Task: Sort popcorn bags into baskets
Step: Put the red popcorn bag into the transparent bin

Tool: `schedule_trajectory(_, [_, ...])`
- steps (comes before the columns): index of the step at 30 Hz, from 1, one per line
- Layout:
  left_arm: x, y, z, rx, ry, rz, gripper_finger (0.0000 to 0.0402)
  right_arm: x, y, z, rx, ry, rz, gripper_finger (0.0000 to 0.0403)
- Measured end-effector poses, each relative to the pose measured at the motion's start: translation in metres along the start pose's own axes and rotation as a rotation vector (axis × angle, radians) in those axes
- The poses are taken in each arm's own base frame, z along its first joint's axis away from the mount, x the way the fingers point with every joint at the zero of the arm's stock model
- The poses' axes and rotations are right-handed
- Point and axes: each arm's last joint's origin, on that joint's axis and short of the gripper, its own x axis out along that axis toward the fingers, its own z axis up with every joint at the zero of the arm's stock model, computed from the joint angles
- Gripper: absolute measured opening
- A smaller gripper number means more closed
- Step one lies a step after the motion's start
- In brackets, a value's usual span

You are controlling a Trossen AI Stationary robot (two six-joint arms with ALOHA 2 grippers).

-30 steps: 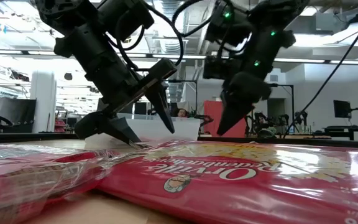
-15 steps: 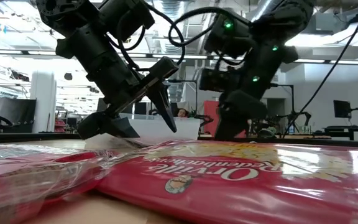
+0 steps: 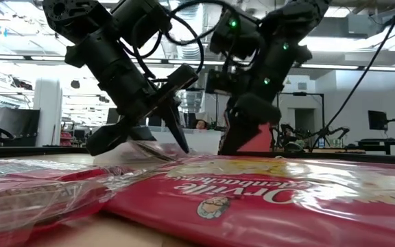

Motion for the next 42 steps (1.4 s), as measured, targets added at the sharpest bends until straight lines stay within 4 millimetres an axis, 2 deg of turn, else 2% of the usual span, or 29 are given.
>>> schedule_trajectory(2, [0.000, -0.002, 0.001, -0.006, -0.002, -0.015, 0.0045, -0.013, -0.005, 0.003, 0.001, -0.006, -0.014, 0.0031])
schedule_trajectory(4, [0.000, -0.002, 0.001, -0.009, 0.000, -0.019, 0.0017, -0.026, -0.011, 0.007, 0.012, -0.028, -0.023, 0.0027])
schedule_trajectory(8, [-0.002, -0.004, 0.002, -0.047, 0.013, -0.036, 0.0019, -0.055, -0.024, 0.010, 0.020, -0.050, -0.043, 0.0014])
schedule_trajectory(12, [-0.014, -0.020, 0.006, -0.089, 0.013, -0.121, 0.0007, -0.090, -0.038, 0.010, 0.050, -0.078, -0.064, 0.0014])
schedule_trajectory(18, [-0.054, -0.057, 0.017, -0.104, -0.046, -0.284, 0.0005, -0.140, -0.056, 0.005, 0.095, -0.130, -0.162, 0.0030])
schedule_trajectory(22, [-0.083, -0.058, 0.033, -0.109, -0.201, -0.237, 0.0004, -0.161, -0.067, 0.001, 0.134, -0.190, -0.220, 0.0024])
schedule_trajectory(26, [-0.101, -0.046, 0.053, -0.153, -0.413, -0.101, 0.0004, -0.163, -0.076, -0.003, 0.180, -0.186, -0.240, 0.0014])
schedule_trajectory(29, [-0.104, -0.039, 0.068, -0.198, -0.545, -0.044, 0.0004, -0.161, -0.077, -0.002, 0.188, -0.187, -0.240, 0.0015])
schedule_trajectory(36, [-0.083, -0.022, 0.099, -0.292, -0.662, 0.058, 0.0003, -0.150, -0.072, 0.002, 0.191, -0.174, -0.226, 0.0032])
schedule_trajectory(42, [-0.061, -0.011, 0.117, -0.338, -0.681, 0.093, 0.0003, -0.149, -0.071, 0.000, 0.193, -0.156, -0.224, 0.0018])
